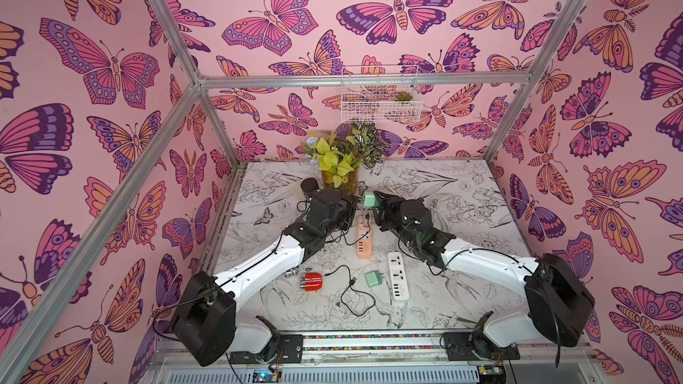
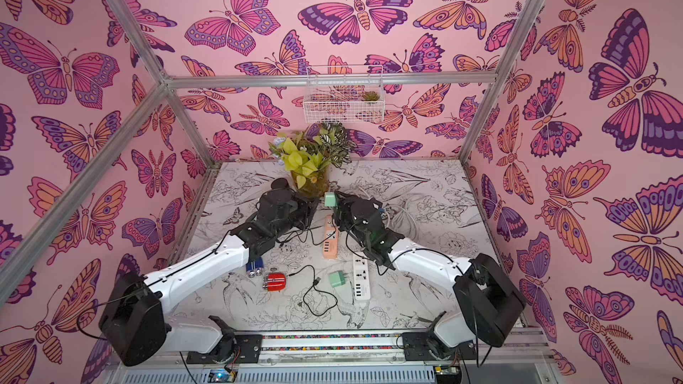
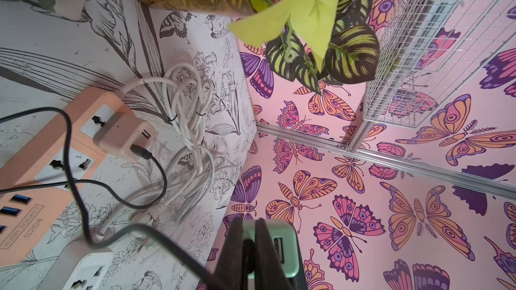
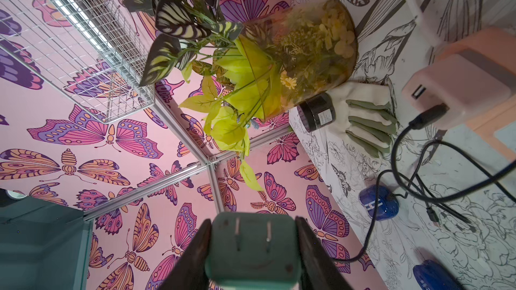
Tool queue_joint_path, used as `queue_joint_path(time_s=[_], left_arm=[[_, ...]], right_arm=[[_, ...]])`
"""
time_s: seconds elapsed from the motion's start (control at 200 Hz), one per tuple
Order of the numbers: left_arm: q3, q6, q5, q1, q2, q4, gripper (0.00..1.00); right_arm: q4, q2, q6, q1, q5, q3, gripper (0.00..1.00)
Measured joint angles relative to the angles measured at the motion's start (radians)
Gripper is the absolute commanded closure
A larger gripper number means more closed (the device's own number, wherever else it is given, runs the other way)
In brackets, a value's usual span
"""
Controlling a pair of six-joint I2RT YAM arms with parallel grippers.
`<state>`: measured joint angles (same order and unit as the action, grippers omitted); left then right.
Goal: Charge the electric shaver
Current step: Insert the charging cable into the plug.
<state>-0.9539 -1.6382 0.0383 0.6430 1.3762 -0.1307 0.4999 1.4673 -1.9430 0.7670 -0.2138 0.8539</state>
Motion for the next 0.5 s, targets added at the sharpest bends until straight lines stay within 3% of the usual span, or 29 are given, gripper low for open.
queue_joint_path(time_s=[0.501], left_arm=[[0.003,0.009,0.017,-0.004,0.000,-0.014,1.00]], right_arm=[[0.057,0.059,0.010,0.027,-0.050,0.034,1.00]])
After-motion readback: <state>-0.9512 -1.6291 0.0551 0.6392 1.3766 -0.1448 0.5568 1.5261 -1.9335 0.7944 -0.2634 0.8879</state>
